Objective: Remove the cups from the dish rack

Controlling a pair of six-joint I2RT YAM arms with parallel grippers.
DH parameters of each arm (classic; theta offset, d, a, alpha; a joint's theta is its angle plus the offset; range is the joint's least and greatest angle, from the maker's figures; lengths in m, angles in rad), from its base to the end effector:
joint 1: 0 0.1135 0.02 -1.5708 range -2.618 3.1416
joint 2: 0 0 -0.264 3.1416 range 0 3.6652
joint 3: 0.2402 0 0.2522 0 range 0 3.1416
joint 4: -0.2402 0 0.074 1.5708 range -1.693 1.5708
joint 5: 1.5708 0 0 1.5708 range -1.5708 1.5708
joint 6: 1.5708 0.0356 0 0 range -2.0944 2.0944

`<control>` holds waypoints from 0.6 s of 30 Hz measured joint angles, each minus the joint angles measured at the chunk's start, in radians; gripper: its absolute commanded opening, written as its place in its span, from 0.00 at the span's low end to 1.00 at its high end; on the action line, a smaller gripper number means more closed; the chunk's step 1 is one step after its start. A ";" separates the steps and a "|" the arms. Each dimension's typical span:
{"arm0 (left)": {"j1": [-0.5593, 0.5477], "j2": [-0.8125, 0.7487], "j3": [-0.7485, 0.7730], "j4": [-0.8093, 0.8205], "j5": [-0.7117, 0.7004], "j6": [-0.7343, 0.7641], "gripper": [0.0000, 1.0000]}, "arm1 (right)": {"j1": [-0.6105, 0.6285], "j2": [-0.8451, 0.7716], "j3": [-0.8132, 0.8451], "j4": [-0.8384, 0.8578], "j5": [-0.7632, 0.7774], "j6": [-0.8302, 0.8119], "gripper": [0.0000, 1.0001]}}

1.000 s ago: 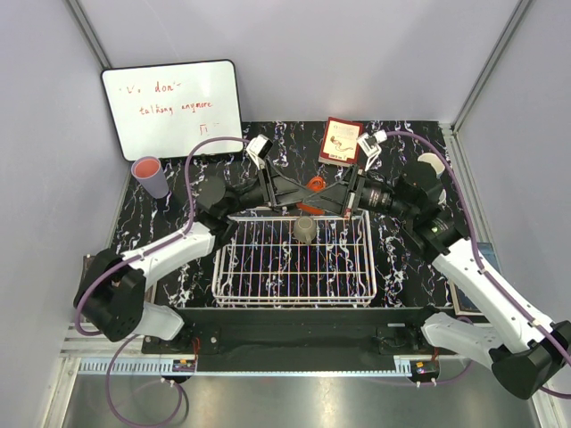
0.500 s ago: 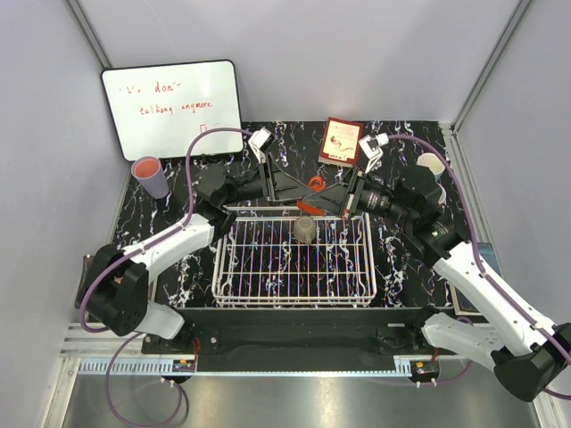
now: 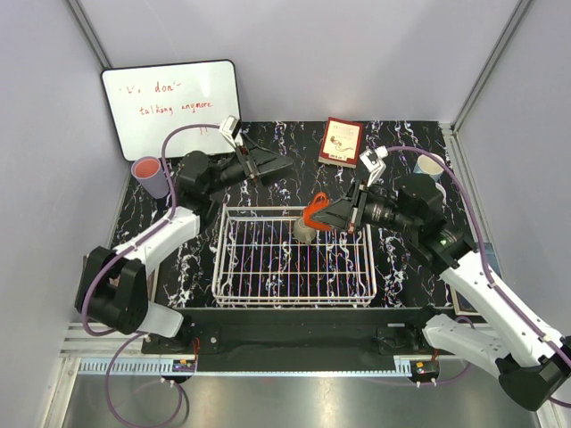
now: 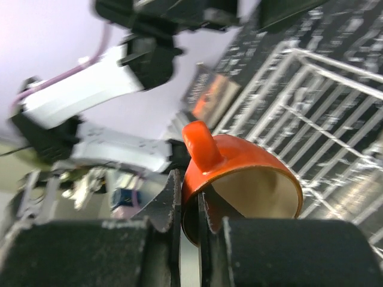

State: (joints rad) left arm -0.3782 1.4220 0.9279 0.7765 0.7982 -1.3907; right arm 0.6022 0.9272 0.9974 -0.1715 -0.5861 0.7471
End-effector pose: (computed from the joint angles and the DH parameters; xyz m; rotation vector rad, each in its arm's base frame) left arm 0.2879 -0.1418 0.3388 0.0091 1.6961 -1.9185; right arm 0.1577 0.1323 0.3912 -0.3641 1.8561 1.4599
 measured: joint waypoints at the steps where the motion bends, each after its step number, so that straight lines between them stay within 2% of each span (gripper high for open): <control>1: 0.000 -0.005 0.000 -0.035 -0.003 0.017 0.90 | 0.000 0.008 0.010 -0.035 0.023 -0.020 0.00; 4: 0.002 -0.043 0.002 -0.220 -0.043 0.120 0.89 | 0.001 0.093 0.114 -0.169 0.133 -0.102 0.00; 8: 0.003 -0.156 0.008 -0.587 -0.173 0.311 0.89 | 0.001 0.322 0.373 -0.315 0.329 -0.228 0.00; 14: 0.005 -0.358 0.027 -1.062 -0.436 0.509 0.88 | -0.001 0.834 0.943 -0.525 0.570 -0.349 0.00; 18: 0.006 -0.453 0.019 -1.254 -0.548 0.565 0.86 | -0.001 1.178 1.322 -0.647 0.641 -0.368 0.00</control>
State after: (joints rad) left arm -0.3717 0.9691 0.9470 -0.4774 0.2504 -0.8261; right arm 0.6014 2.1048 2.3196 -0.8185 0.0551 0.3790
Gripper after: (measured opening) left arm 0.872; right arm 0.110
